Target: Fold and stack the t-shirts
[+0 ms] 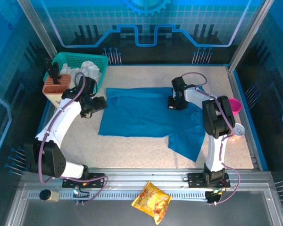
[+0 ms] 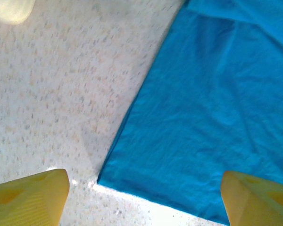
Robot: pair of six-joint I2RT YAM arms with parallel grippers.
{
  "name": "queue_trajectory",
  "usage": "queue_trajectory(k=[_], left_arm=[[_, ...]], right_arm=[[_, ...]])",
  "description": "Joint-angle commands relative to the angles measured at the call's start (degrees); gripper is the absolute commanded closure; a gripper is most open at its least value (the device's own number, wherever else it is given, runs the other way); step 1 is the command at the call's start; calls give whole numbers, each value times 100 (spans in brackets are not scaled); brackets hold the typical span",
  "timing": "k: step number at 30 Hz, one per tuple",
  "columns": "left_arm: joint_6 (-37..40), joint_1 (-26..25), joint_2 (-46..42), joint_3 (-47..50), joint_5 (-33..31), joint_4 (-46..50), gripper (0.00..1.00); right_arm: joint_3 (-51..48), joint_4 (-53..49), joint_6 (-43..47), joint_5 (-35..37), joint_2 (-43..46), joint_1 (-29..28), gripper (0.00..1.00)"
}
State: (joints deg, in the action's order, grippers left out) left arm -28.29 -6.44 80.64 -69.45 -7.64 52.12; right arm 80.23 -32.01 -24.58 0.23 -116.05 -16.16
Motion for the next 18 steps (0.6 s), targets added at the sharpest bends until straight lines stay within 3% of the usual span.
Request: queue_trajectory(k=[1, 6, 13, 18], left_arm=[[-367, 78, 39, 329, 93, 559, 24], [-615, 207, 160, 911, 553, 502, 27], [-1022, 252, 907, 1470, 1295, -368, 29], [-1286, 239, 1342, 1699, 1249, -684, 33]], right_arm=[[-213, 199, -276, -442, 322, -148, 100], [-418, 283, -141, -626, 1041, -163, 95], [-828, 259, 115, -698, 2026, -131, 89], [-1224, 270, 227, -717, 2459, 4, 89]])
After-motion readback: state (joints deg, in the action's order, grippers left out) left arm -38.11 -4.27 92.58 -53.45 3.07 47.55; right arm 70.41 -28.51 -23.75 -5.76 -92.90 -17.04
